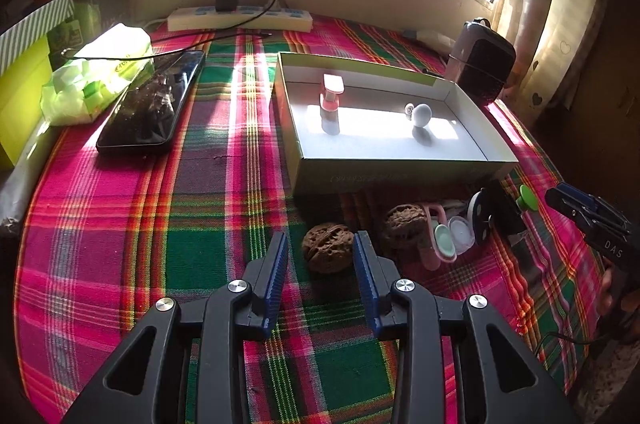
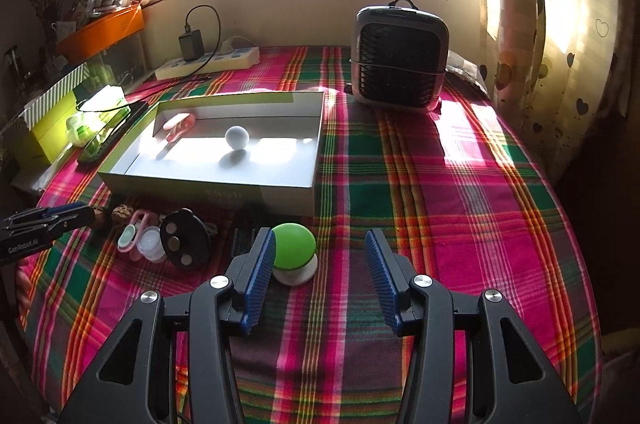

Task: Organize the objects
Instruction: 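Move the left gripper to a walnut while the right gripper approaches the green-topped cup, then close the right gripper on the green-topped cup while the left gripper grasps the walnut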

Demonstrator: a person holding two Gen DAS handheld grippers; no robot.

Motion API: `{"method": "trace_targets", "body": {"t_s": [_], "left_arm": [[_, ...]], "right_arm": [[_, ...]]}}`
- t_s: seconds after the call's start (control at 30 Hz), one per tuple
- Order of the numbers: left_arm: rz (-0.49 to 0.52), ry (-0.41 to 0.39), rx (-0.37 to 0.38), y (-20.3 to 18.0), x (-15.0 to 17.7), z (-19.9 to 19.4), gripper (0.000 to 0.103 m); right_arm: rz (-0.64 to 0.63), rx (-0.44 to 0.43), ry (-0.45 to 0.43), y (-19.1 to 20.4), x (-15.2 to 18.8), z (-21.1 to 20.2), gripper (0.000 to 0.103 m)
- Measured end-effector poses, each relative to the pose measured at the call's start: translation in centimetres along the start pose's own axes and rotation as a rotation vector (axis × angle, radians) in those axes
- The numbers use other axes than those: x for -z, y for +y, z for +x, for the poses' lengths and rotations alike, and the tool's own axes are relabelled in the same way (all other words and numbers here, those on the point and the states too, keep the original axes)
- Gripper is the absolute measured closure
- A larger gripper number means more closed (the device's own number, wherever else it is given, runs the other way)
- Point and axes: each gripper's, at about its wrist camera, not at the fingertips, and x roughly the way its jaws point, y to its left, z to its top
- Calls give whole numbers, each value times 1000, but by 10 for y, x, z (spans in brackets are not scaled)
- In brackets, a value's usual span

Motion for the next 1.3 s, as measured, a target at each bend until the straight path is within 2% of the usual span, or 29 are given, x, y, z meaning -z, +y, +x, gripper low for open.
{"method": "trace_targets", "body": {"t_s": [0.3, 0.67, 1.3], "left_arm": [[9, 16, 0, -4, 2, 4, 71], [19, 30, -4, -6, 3, 10, 71], [10, 27, -1, -6, 2, 10, 71]], "right_arm": [[-16, -45, 28, 9, 4, 13, 55], [-13, -42, 58, 7, 3, 29, 55], [-16, -37, 34, 2, 2, 29, 55]]}}
